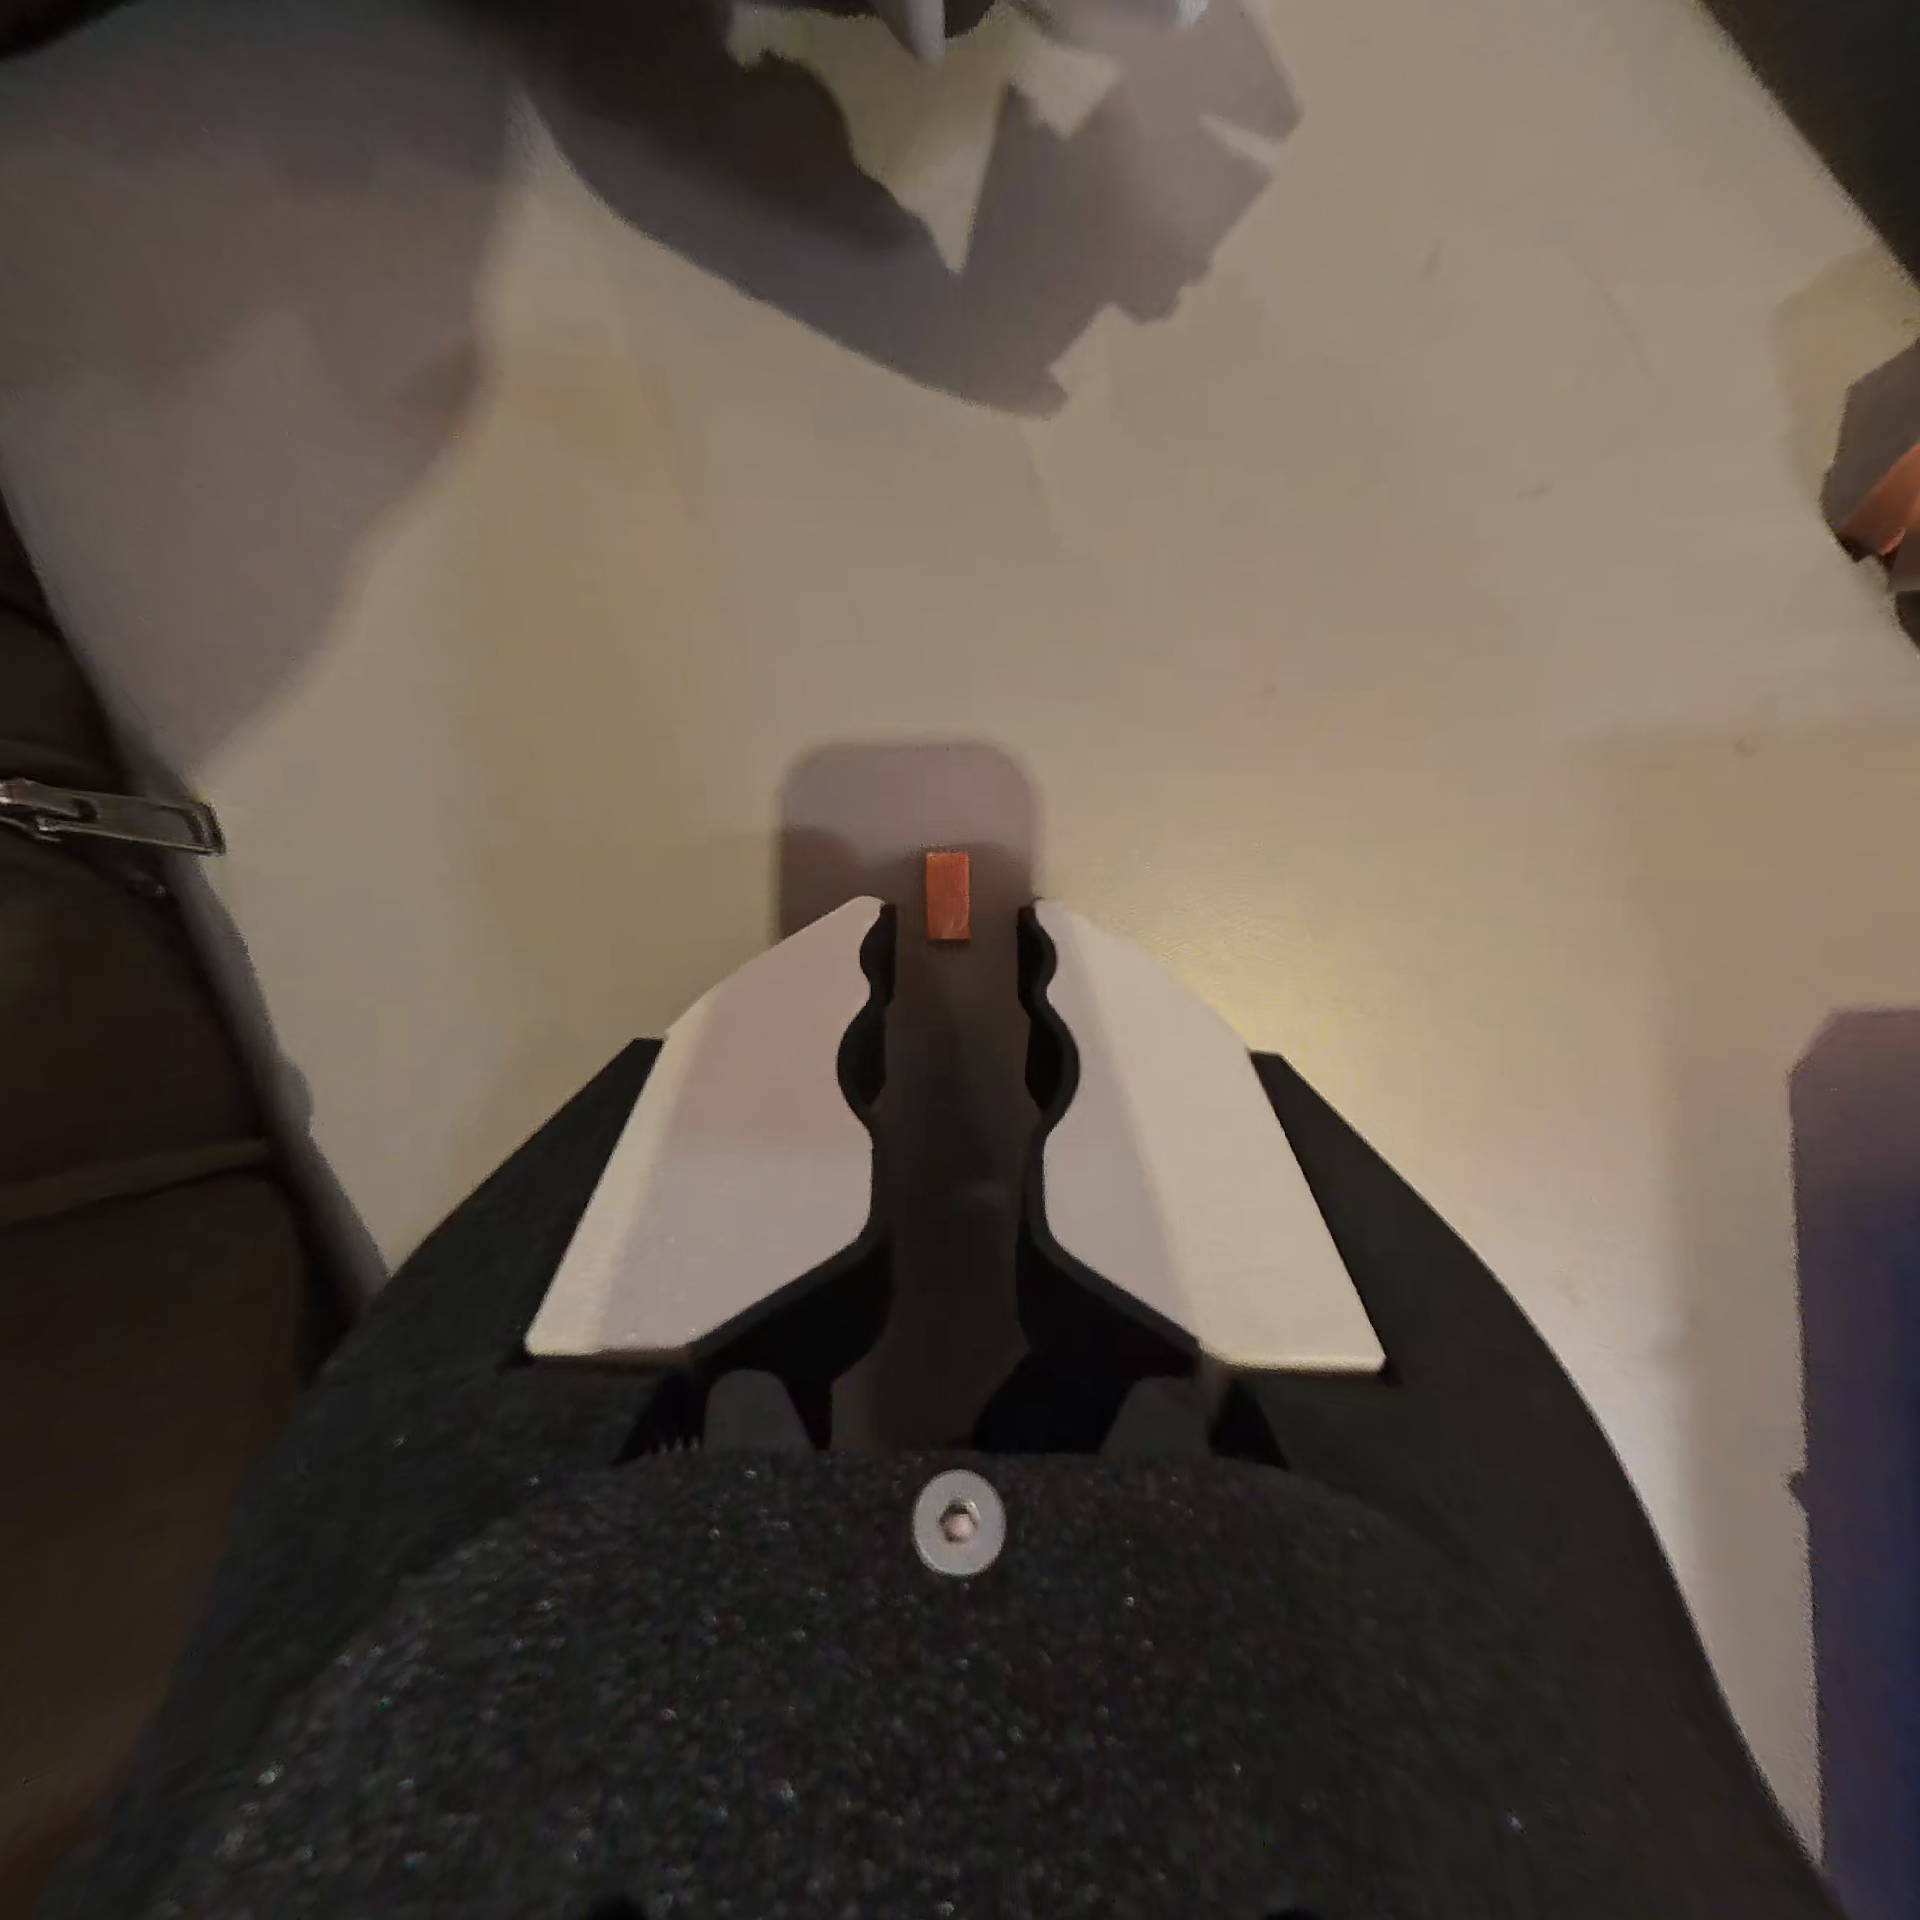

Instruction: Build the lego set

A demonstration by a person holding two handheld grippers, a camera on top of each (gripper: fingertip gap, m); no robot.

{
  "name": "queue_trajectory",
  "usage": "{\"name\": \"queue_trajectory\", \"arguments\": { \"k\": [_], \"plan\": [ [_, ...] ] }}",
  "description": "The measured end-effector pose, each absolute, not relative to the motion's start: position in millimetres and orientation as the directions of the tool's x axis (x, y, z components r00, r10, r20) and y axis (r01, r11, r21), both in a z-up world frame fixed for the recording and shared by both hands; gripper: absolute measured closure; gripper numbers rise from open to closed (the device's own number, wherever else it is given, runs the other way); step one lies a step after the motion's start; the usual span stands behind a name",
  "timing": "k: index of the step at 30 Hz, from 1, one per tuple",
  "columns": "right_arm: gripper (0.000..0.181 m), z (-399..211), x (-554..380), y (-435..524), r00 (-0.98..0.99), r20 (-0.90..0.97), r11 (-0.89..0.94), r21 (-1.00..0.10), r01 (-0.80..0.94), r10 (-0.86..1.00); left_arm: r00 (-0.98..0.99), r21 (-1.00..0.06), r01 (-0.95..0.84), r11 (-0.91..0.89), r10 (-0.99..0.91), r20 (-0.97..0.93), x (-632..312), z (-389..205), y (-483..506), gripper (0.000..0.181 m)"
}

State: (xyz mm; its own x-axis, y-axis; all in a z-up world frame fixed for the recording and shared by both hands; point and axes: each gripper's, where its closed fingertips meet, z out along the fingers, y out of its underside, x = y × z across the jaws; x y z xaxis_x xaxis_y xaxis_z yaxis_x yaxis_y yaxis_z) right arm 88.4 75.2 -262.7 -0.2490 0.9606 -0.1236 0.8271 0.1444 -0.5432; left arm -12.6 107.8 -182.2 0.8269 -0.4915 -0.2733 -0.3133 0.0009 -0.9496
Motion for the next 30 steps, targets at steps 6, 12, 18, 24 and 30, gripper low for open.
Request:
{"name": "queue_trajectory", "arguments": {
  "k": [6,12,18,24,30],
  "plan": [
    [0.173,-264.0,83.7,72.5,-0.250,-0.118,0.149,-0.539,0.829,0.961,0.839,-0.948,-0.318,-0.014,-0.470,-0.274,-11.0,-183.4,109.0,0.125],
    [0.174,-261.2,78.9,74.0,-0.230,-0.174,0.098,-0.553,0.827,0.957,0.881,-0.964,-0.265,-0.024,-0.412,-0.232,-14.1,-178.0,111.5,0.125],
    [0.181,-210.8,51.2,91.5,-0.195,-0.229,-0.016,-0.685,0.729,0.954,0.924,-0.978,-0.208,-0.020,-0.331,-0.190,-11.8,-171.3,112.1,0.125],
    [0.178,-226.0,57.3,86.3,-0.244,-0.196,0.070,-0.627,0.776,0.950,0.936,-0.982,-0.184,-0.038,-0.311,-0.164,-18.4,-171.4,113.0,0.125],
    [0.157,-253.5,69.8,66.6,-0.324,-0.141,0.206,-0.527,0.824,0.936,0.930,-0.979,-0.199,-0.045,-0.323,-0.175,-16.7,-173.5,113.4,0.125]
  ]
}}
